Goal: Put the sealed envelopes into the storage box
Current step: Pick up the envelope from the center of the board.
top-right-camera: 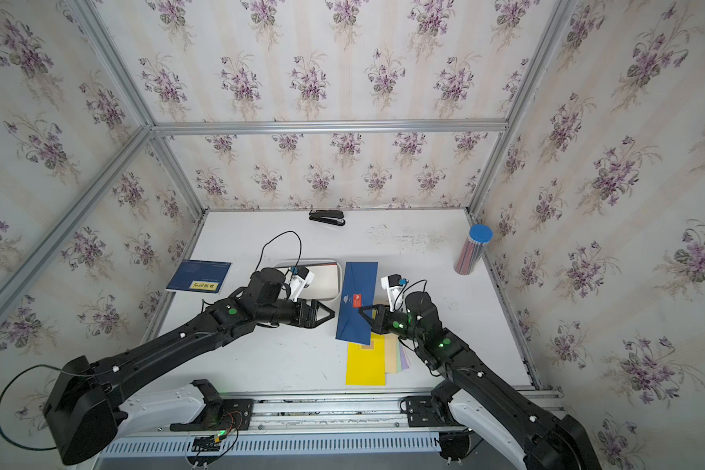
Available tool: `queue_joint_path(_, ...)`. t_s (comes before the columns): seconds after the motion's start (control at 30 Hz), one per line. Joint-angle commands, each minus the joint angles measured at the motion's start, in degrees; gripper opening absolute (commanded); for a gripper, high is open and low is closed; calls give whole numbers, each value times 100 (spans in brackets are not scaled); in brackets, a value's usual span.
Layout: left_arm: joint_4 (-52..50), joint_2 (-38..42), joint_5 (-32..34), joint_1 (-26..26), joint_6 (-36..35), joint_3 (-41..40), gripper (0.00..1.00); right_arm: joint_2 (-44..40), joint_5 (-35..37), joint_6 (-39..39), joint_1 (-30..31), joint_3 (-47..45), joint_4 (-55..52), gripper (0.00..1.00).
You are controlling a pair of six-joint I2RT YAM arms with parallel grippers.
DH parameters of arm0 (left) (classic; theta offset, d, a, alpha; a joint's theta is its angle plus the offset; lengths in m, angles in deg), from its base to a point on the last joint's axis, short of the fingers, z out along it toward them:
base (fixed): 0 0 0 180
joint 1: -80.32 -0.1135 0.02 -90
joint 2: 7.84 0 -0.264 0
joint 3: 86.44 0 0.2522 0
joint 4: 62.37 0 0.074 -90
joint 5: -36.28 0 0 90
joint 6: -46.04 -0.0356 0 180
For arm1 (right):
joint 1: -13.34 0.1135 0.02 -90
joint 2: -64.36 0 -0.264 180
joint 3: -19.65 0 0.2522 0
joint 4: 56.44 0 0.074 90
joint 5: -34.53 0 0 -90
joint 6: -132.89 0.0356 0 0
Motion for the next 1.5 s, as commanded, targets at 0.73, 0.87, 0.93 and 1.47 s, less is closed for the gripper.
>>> queue_joint_path(0.73,679,378,-782,-37,-457,89,71,102,-1758,949,5,-452,2782,0)
queue_joint_path(0.87,98,585,-456,-41,-721,204,72,115,-1806,971,5,-459,2797,0)
queue_joint_path(0.93,90,619,-484,-41,-738,223,72,143,-1841,993,5,-469,2846,0)
queue_joint_path(1.47,1406,474,-1199,-37,-232,58,21,379,-1916,1238,16,-618,3288,0)
